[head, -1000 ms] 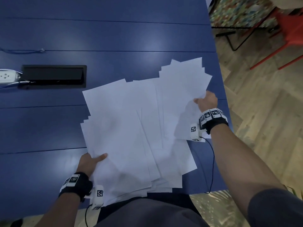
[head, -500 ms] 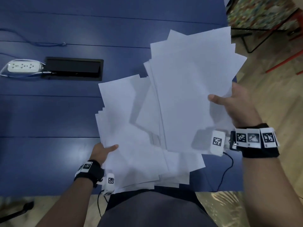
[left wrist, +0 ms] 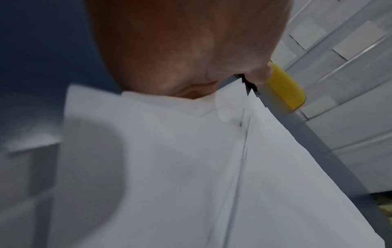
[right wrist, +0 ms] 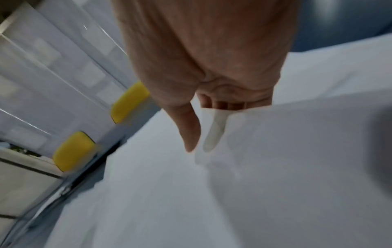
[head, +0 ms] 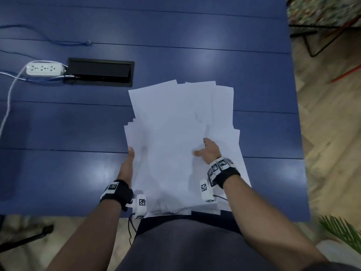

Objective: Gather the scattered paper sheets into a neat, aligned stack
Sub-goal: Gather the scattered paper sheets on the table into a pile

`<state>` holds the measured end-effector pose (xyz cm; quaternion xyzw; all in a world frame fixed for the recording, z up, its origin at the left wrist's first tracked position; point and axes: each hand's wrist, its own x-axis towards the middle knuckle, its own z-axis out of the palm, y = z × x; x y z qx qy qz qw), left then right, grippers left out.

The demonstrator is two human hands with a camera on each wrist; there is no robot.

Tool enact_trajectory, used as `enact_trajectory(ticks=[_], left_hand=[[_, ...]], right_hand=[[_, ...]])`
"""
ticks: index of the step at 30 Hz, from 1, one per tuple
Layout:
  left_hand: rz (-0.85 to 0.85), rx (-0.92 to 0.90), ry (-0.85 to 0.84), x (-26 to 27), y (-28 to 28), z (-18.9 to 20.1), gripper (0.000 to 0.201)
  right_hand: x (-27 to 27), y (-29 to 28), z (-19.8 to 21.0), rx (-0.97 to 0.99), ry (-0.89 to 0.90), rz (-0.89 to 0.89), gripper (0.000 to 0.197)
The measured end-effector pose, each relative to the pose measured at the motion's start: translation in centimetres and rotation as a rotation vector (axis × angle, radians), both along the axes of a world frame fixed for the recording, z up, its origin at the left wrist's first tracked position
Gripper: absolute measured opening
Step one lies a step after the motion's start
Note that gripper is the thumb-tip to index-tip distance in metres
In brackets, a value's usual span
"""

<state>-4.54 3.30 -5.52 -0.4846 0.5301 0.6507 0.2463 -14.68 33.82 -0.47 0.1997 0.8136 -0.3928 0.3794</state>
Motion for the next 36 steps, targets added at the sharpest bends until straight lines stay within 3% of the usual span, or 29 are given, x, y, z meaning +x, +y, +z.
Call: enact_trajectory(ticks=[1,4,5,8,10,12,14,20,24,26,29,32,36], left_hand=[[-0.031,-0.058,0.05,-0.2,0.8,1.1,0.101],[-0.089,-0.172,0.164,-0.3,2.4,2.3,0.042],[-0.079,-0.17,0.18,0.0,2.7,2.2,0.034],[-0.059,-0.145,0.19,0.5,2.6,1.8,0.042],[-0.096,-0.129,0.198,0.8,2.3,1.3,0.047],[-0.127,-0.127,0.207,0.9,2.1,1.2,0.047],[-0.118,-0.113,0.222,0.8,2.2,1.4,0.047],[-0.129,-0.122,0.235,0.9,2.1,1.2,0.05],[-0.15,-0.129,0.206,0.8,1.8,0.8,0.042],[-0.141,-0.137,0.198,0.7,1.9,0.7,0.042],[-0.137,-0.15,0.188,0.8,1.8,0.4,0.045],[-0.154,-0.152,0.189,0.7,1.8,0.4,0.043],[-0.157,-0.16,0.196,0.5,2.1,0.8,0.042]], right_hand=[[0.8,-0.6,-0.6,-0.01,0.02,-0.088,0.076],[2.7,-2.3,-1.2,-0.102,0.096,-0.382,0.059],[3.1,-3.0,-1.1,-0.131,0.103,-0.421,0.059],[4.2,-5.0,-1.1,-0.112,0.057,-0.3,0.078],[4.3,-5.7,-1.0,0.113,0.028,-0.128,0.08],[4.1,-5.8,-0.9,0.264,-0.014,-0.115,0.078],[4.2,-6.2,-1.0,0.233,-0.066,-0.138,0.078],[4.3,-6.3,-0.9,0.171,-0.084,0.196,0.077],[1.7,-3.0,-1.0,0.365,0.118,-0.051,0.045],[0.0,-1.2,-1.3,0.414,0.192,-0.251,0.046],[-3.0,-0.1,-1.6,0.294,0.078,-0.433,0.056],[-5.2,-0.2,-1.7,0.248,-0.037,-0.407,0.056],[-6.3,-0.4,-2.5,0.295,-0.025,-0.261,0.043]])
